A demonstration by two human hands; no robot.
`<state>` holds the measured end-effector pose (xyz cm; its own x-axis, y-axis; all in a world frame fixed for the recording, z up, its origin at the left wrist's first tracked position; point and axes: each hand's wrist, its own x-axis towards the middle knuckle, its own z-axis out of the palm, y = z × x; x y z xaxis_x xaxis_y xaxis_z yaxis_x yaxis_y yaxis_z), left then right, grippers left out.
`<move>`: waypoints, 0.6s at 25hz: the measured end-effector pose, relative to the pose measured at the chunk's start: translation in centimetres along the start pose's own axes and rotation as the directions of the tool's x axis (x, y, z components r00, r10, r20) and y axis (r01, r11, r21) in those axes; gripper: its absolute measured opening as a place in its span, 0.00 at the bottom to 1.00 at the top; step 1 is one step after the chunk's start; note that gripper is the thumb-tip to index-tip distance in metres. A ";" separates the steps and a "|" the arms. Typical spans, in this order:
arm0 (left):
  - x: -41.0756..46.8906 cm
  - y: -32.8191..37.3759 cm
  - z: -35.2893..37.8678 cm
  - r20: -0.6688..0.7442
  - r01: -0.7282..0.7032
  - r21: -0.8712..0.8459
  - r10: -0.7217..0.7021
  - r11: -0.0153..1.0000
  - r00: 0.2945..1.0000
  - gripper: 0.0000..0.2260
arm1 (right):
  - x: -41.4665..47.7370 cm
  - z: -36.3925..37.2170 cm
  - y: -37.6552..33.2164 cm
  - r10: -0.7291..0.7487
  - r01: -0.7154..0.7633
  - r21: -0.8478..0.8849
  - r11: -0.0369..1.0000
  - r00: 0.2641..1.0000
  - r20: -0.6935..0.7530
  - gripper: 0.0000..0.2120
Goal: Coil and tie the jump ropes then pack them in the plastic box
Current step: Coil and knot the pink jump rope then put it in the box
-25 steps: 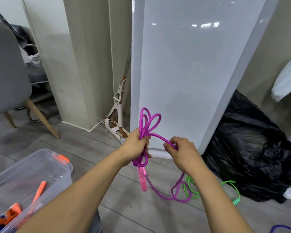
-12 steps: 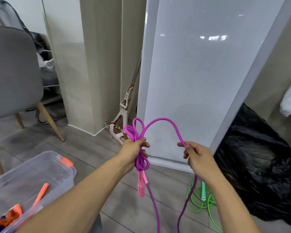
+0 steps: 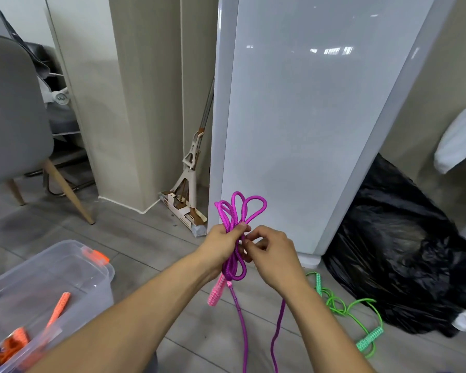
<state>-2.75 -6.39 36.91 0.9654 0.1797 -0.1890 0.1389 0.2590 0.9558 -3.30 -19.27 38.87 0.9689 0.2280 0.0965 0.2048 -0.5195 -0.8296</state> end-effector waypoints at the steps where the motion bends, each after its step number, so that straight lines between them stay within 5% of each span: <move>1: -0.3 0.0 0.2 0.004 -0.015 0.010 0.015 1.000 1.000 0.10 | -0.1 0.2 0.0 -0.003 0.003 -0.029 1.000 1.000 0.009 0.03; 5: 0.2 0.6 -0.3 -0.083 -0.041 0.036 0.044 0.999 0.996 0.08 | -0.1 0.1 -0.1 -0.028 0.032 -0.051 0.998 0.997 0.074 0.04; 8: 1.5 1.2 -1.3 -0.174 -0.037 -0.160 0.009 0.986 0.985 0.05 | 0.2 -1.3 0.1 -0.013 0.026 -0.070 0.997 0.985 0.174 0.06; 11: 2.2 1.8 -2.2 -0.233 -0.068 -0.384 -0.025 0.921 0.972 0.05 | 0.2 -2.2 1.0 0.100 -0.100 -0.019 0.995 0.913 0.397 0.11; 15: 3.0 1.9 -3.3 -0.382 -0.135 -0.347 -0.008 0.928 0.924 0.12 | 0.7 -4.5 2.8 0.232 -0.190 -0.133 0.973 0.817 0.528 0.13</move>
<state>-0.28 -2.24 37.43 0.8066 0.5266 -0.2686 -0.0781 0.5452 0.8346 -1.43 -24.26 39.13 0.7656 0.5004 -0.4042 0.0333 -0.6583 -0.7520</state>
